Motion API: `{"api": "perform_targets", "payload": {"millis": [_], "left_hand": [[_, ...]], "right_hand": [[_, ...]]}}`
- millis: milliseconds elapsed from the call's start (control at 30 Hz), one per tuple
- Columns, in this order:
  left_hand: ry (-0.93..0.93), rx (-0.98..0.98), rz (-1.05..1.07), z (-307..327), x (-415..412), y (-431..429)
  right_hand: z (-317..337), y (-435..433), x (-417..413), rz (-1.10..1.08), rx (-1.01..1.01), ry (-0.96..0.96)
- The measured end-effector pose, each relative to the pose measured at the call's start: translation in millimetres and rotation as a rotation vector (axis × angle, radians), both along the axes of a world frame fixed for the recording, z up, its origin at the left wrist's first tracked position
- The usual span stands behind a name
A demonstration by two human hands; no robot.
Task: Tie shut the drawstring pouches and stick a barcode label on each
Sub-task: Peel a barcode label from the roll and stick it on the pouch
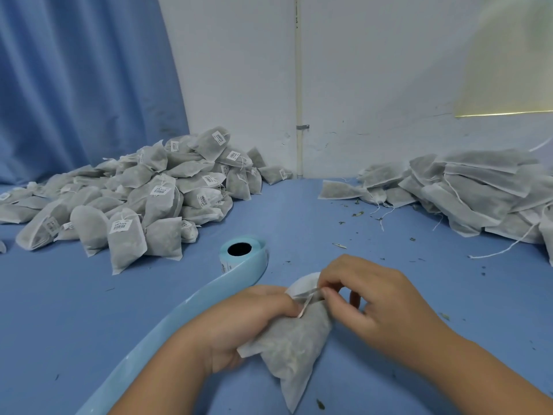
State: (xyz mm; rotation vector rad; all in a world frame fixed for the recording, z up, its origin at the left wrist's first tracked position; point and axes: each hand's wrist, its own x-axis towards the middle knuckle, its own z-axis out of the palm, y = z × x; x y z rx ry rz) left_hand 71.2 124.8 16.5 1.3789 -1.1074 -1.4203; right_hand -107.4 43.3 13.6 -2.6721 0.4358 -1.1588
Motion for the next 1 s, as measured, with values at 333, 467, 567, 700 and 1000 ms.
{"api": "perform_targets", "payload": {"millis": [333,467,567,700,1000], "left_hand": [[0.066,0.034,0.019,2,3,1],[0.116,0.036,0.043,0,3,0],[0.226,0.033,0.054,-1,3,-1],[0.179,-0.025,0.135,-6,5,-3],[0.02,-0.278,0.279,-3,3,-3]], "right_hand": [[9,4,-3,0.048,-0.13,0.189],[8,3,-4,0.073,-0.194,0.217],[7,2,-5,0.074,-0.245,0.258],[6,1,-6,0.07,-0.258,0.283],[-3,8,15,-0.118,0.737,-0.213]]}}
